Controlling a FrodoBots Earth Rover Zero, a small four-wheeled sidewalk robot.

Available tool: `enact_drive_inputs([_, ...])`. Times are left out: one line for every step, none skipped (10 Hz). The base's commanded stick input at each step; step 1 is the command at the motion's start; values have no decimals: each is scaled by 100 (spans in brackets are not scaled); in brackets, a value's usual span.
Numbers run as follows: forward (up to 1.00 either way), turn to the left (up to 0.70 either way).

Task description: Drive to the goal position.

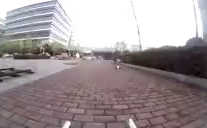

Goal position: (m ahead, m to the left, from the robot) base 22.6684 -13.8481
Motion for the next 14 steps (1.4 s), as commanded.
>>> enact_drive_inputs([70, 0])
enact_drive_inputs([70, 0])
enact_drive_inputs([70, 0])
enact_drive_inputs([70, 0])
enact_drive_inputs([70, 0])
enact_drive_inputs([70, 0])
enact_drive_inputs([70, 0])
enact_drive_inputs([70, 0])
enact_drive_inputs([70, 0])
enact_drive_inputs([70, 0])
enact_drive_inputs([70, 0])
enact_drive_inputs([70, 0])
enact_drive_inputs([70, 0])
enact_drive_inputs([70, 0])
